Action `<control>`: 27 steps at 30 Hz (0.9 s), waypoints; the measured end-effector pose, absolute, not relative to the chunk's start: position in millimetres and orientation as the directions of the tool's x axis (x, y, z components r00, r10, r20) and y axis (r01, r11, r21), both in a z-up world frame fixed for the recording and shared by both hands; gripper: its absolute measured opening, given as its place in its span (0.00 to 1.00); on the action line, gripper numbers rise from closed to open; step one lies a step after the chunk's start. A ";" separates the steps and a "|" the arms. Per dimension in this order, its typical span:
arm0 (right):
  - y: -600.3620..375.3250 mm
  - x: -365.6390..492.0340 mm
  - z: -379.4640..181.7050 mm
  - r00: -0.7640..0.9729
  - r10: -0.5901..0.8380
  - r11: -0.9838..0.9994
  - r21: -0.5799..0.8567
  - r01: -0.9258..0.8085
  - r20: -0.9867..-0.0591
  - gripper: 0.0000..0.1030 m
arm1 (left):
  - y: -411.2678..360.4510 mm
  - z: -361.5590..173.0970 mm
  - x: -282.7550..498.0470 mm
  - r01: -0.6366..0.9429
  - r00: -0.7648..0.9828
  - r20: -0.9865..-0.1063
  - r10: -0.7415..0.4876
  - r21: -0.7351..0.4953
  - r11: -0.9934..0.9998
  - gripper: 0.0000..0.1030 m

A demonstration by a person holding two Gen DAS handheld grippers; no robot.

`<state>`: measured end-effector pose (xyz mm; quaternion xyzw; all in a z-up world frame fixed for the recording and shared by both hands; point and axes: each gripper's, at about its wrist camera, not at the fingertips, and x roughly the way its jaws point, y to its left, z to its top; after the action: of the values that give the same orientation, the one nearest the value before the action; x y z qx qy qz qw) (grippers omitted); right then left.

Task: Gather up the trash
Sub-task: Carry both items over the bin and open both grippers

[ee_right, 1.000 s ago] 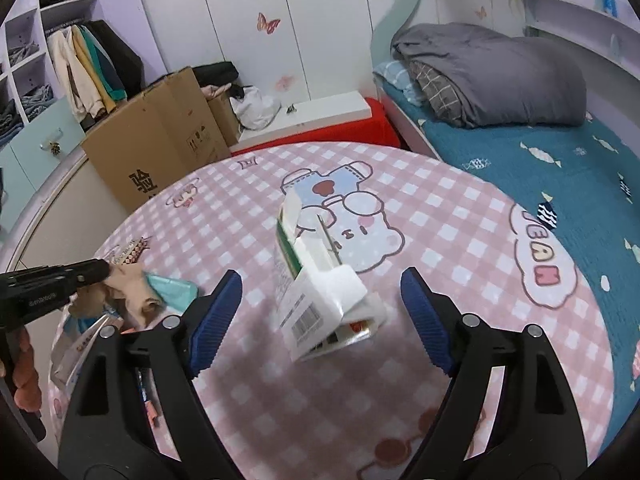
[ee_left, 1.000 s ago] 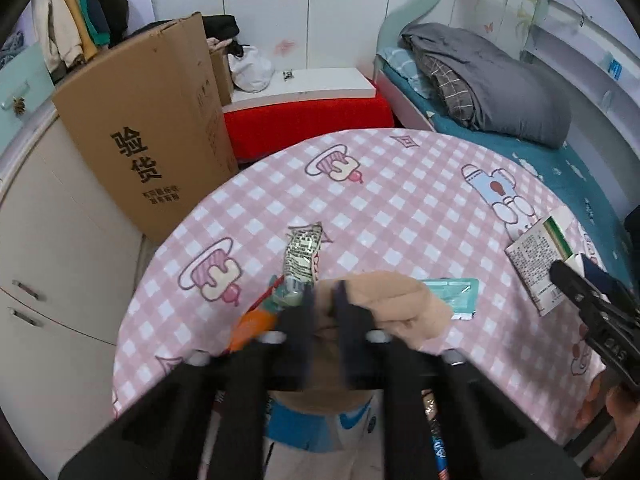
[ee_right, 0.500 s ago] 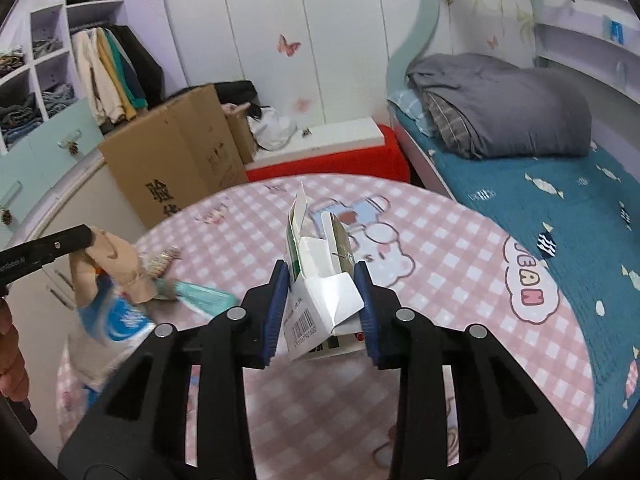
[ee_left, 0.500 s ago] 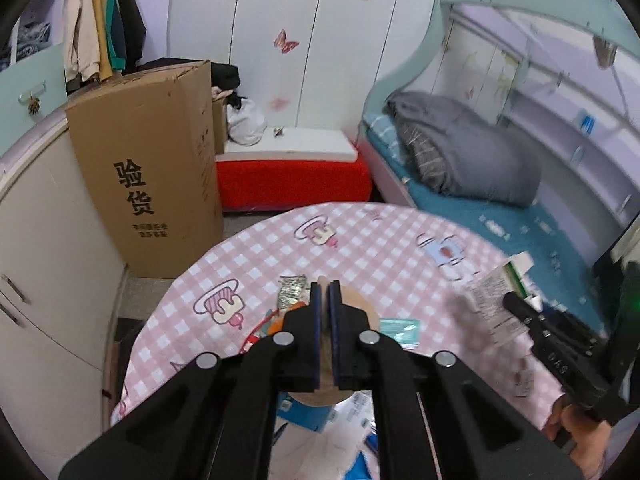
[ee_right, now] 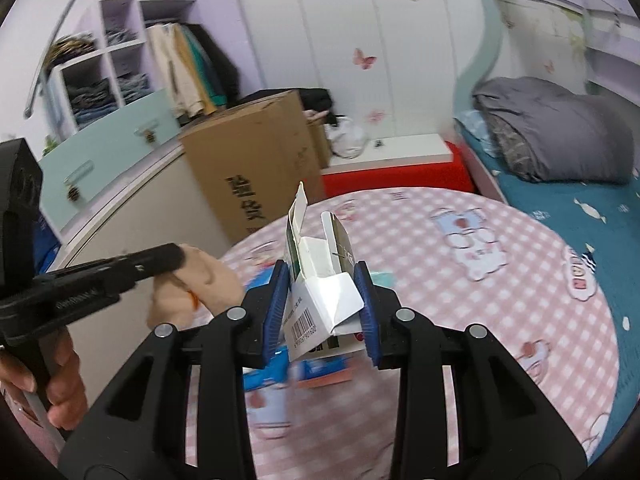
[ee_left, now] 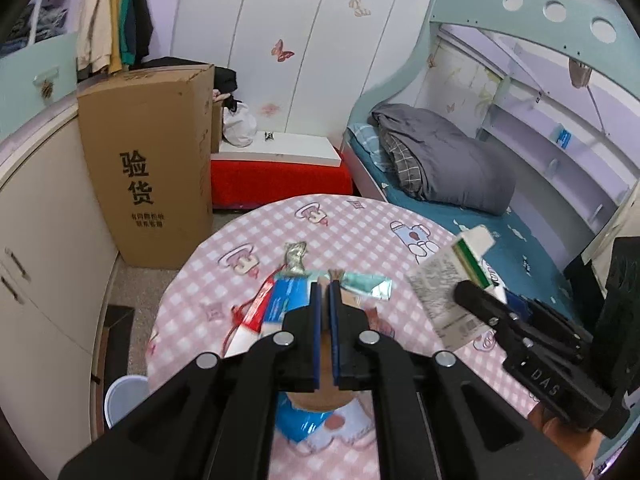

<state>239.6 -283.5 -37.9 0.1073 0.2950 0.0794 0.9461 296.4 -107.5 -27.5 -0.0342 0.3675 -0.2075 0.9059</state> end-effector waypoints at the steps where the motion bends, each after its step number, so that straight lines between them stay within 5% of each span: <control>1: -270.3 237.1 -36.0 0.810 0.229 0.963 0.247 -0.108 -0.539 0.32 | -100.3 -26.3 291.3 0.344 0.652 -0.647 -0.396 -0.213 0.915 0.04; 13: -106.4 245.4 -49.7 0.686 0.450 0.893 0.272 -0.359 -0.572 0.32 | 52.4 -39.2 255.4 0.125 0.716 -0.646 -0.266 -0.257 0.958 0.04; 27: 80.8 292.3 -160.0 0.473 0.507 0.833 0.269 -0.483 -0.720 0.36 | 236.2 -150.9 267.7 -0.244 0.617 -0.786 -0.041 -0.241 0.939 0.04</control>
<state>292.3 80.8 -160.0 0.0143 0.4246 0.2882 0.8582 267.7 236.2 -150.9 -0.1645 0.4340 0.0573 0.8839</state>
